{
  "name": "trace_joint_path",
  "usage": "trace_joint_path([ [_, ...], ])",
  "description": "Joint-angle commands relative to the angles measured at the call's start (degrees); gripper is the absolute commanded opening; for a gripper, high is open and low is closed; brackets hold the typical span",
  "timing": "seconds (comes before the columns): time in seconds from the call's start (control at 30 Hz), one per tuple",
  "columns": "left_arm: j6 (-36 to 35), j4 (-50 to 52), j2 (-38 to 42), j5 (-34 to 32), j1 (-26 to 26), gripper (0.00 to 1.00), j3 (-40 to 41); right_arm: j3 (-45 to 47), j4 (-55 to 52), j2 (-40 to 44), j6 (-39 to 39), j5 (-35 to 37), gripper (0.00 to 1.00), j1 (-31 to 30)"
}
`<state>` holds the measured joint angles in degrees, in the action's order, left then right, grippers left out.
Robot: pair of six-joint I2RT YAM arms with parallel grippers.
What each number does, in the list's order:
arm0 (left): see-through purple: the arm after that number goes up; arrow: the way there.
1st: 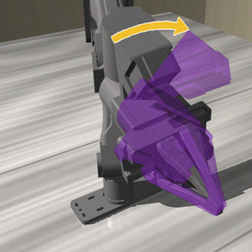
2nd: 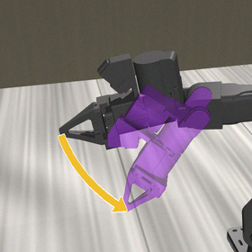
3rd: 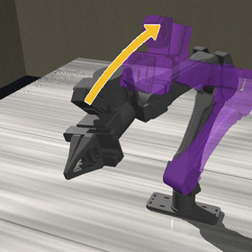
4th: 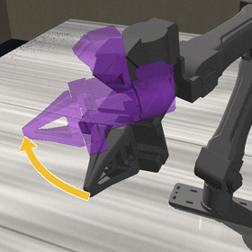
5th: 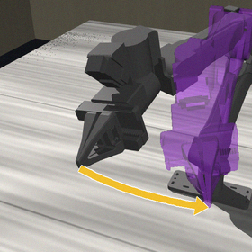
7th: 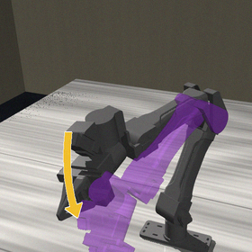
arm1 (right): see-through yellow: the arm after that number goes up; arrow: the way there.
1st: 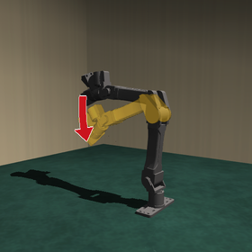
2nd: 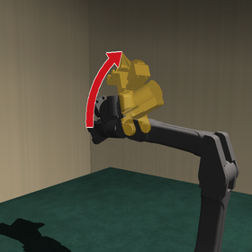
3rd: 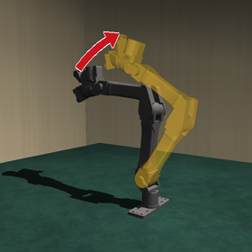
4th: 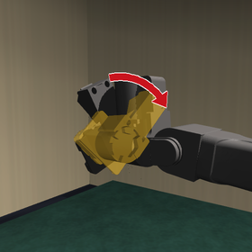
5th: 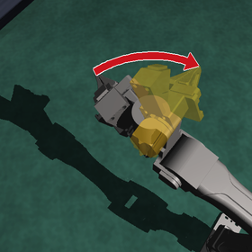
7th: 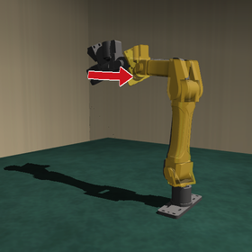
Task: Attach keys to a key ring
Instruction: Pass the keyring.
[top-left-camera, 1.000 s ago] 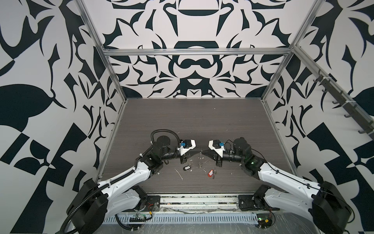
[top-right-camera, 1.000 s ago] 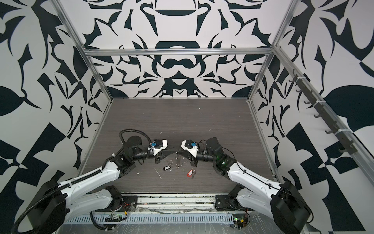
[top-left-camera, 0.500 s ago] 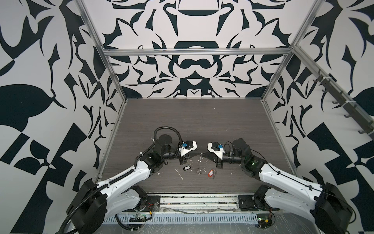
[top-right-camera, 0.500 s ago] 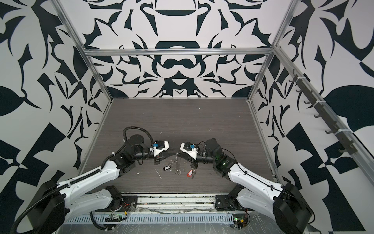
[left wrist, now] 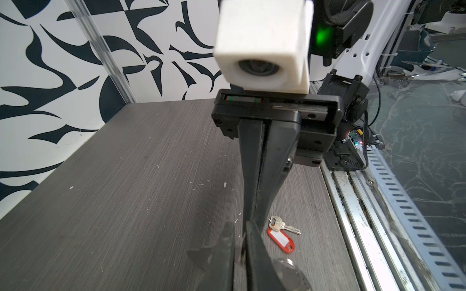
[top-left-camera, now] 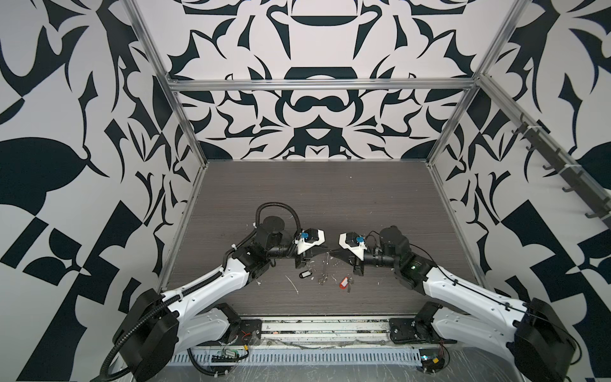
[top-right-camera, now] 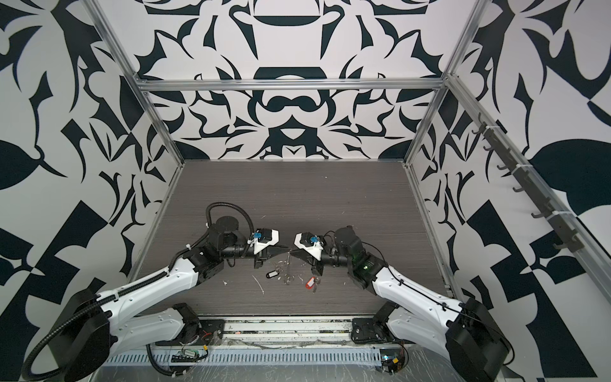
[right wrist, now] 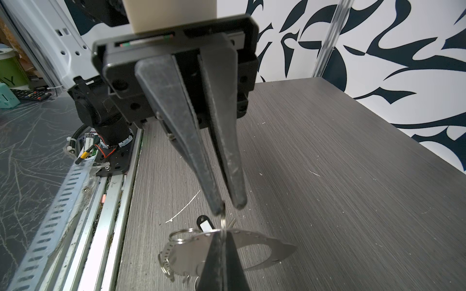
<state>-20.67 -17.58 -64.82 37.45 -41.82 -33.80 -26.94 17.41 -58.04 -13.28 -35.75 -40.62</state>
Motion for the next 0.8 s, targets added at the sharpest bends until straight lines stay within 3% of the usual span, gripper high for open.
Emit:
trace_joint_path([
  [0.0, -0.7, 1.4, -0.7, 1.4, -0.1, 0.13, -1.5, -2.3, 2.8, 1.3, -0.3, -0.9, 0.0, -0.5],
  [0.2, -1.3, 2.2, -0.9, 2.4, -0.1, 0.17, -1.5, -2.2, 2.8, 1.4, -0.4, -1.0, 0.0, -0.5],
  [0.43, -1.6, 3.1, -1.4, 2.7, -0.1, 0.1, -2.0, -2.2, 2.9, 1.4, -0.4, -0.9, 0.0, -0.6],
  [0.77, -1.9, 3.3, -2.4, 3.3, -0.1, 0.09, -2.3, -2.3, 3.1, 1.4, -0.4, -1.0, 0.0, -0.6],
])
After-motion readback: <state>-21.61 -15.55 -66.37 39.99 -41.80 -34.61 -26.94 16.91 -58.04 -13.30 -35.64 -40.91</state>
